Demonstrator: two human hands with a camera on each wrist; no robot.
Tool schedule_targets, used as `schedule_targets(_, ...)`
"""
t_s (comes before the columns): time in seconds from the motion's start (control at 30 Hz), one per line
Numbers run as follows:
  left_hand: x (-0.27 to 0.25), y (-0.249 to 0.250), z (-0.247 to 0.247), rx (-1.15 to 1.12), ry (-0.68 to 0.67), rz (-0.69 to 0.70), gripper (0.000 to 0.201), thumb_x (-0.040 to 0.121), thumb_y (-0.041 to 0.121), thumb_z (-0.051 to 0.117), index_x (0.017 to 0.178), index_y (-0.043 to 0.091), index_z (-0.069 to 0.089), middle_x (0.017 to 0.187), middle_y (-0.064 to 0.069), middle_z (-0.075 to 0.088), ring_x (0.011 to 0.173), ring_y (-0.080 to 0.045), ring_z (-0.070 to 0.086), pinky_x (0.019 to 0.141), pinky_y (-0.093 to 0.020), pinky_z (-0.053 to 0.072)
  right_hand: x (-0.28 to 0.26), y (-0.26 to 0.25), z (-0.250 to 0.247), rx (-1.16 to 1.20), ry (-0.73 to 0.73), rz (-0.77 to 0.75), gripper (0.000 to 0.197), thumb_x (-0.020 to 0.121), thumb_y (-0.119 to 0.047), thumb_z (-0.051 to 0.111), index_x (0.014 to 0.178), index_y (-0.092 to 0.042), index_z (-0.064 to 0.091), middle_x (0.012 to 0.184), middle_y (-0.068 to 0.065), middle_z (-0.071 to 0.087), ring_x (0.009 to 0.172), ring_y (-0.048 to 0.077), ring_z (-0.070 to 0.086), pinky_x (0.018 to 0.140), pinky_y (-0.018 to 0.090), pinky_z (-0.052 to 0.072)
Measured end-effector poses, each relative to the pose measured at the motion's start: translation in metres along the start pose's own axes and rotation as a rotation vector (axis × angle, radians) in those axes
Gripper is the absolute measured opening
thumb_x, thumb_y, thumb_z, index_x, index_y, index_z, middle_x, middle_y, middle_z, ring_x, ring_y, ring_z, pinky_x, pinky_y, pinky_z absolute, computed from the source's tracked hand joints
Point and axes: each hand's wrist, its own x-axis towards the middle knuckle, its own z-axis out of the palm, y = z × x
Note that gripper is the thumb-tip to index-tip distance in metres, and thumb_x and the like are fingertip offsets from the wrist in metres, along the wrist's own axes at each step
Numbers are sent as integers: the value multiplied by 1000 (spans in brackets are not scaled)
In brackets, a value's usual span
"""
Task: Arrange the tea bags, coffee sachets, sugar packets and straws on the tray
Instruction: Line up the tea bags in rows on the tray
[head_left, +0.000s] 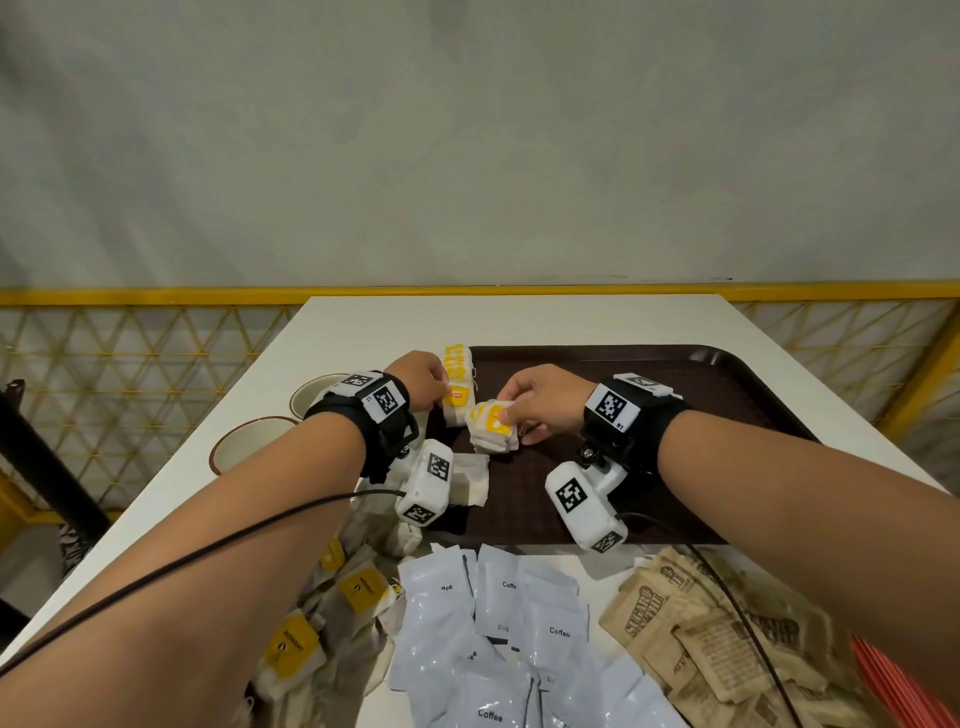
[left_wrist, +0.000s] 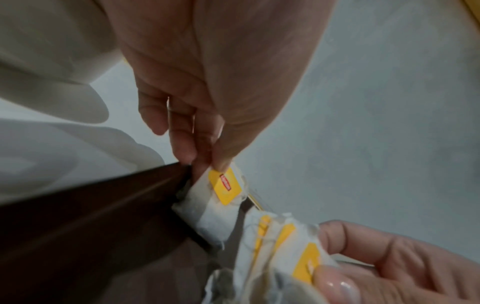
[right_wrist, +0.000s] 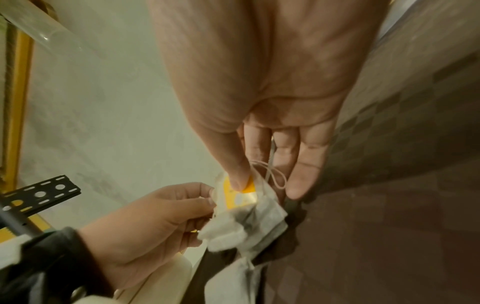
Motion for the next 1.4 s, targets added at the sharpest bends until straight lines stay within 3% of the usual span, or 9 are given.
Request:
schedule_targets(0.1, 2, -3, 0, 59, 36, 30, 3, 89, 13, 61, 86, 14, 60, 105, -11, 65, 84, -21, 57, 77, -29, 47, -1, 0, 0, 10, -17, -1, 15, 87, -1, 63, 85, -16, 60, 86, 8, 59, 77, 16, 58, 66, 29, 56)
schedule_targets(0.2, 2, -5, -2, 78, 57, 40, 5, 86, 12, 65, 90, 16, 65, 109, -8, 64, 97, -24, 60, 82, -29, 47, -1, 0, 1, 42, -38, 6, 16, 88, -1, 62, 85, -16, 60, 87, 8, 59, 75, 15, 57, 65, 29, 55)
schedule_targets(0.33, -9, -3, -8, -33, 89, 105, 20, 86, 4, 57, 100, 13, 68, 97, -5, 64, 84, -17, 57, 70, -21, 44, -1, -2, 3, 105, -34, 9, 16, 89, 1, 60, 84, -14, 59, 84, 8, 60, 74, 16, 59, 70, 31, 55)
schedule_targets(0.47, -29, 0, -11, -77, -139, 180, 17, 84, 13, 67, 100, 15, 72, 82, 3, 64, 69, -4, 53, 55, -12, 39, -4, -6, 5, 177, -41, 6, 14, 91, 1, 57, 86, -12, 57, 87, 10, 60, 78, 19, 60, 74, 31, 56)
schedule_targets(0.63, -34, -7, -6, -115, -65, 178, 11, 85, 9, 67, 94, 6, 72, 76, -2, 65, 71, -13, 59, 77, -27, 52, -5, -6, 18, 196, -15, -45, 11, 90, -1, 60, 87, -11, 58, 90, 10, 60, 79, 18, 61, 77, 32, 56)
schedule_targets(0.83, -37, -6, -11, -107, -89, 111, 19, 87, 7, 56, 97, 15, 70, 76, -1, 65, 69, -7, 58, 57, -17, 41, 0, -7, 25, 234, 20, -11, 13, 91, -2, 59, 82, -12, 56, 85, 10, 59, 80, 21, 61, 81, 38, 57)
schedule_targets(1.0, -38, -12, -7, -93, -70, 137, 17, 82, 4, 66, 97, 8, 72, 80, 0, 66, 76, -11, 60, 80, -26, 51, -1, -8, 26, 239, 46, 4, 15, 89, 2, 60, 82, -11, 55, 81, 11, 60, 73, 18, 62, 76, 35, 57)
schedule_targets(1.2, -33, -15, -7, -163, -19, 39, 20, 90, 16, 58, 95, 3, 71, 86, -9, 70, 71, -13, 62, 60, -18, 44, -5, -7, 27, 198, 63, -9, 19, 85, 6, 64, 80, -11, 56, 84, 12, 60, 80, 21, 61, 80, 38, 57)
schedule_targets(1.4, -33, -19, -3, -127, -25, 81, 7, 88, 14, 65, 90, 9, 69, 80, -4, 67, 67, -11, 61, 80, -29, 53, -5, -5, 27, 160, 0, -50, 18, 83, 5, 67, 87, -10, 58, 79, 8, 63, 73, 16, 64, 68, 28, 58)
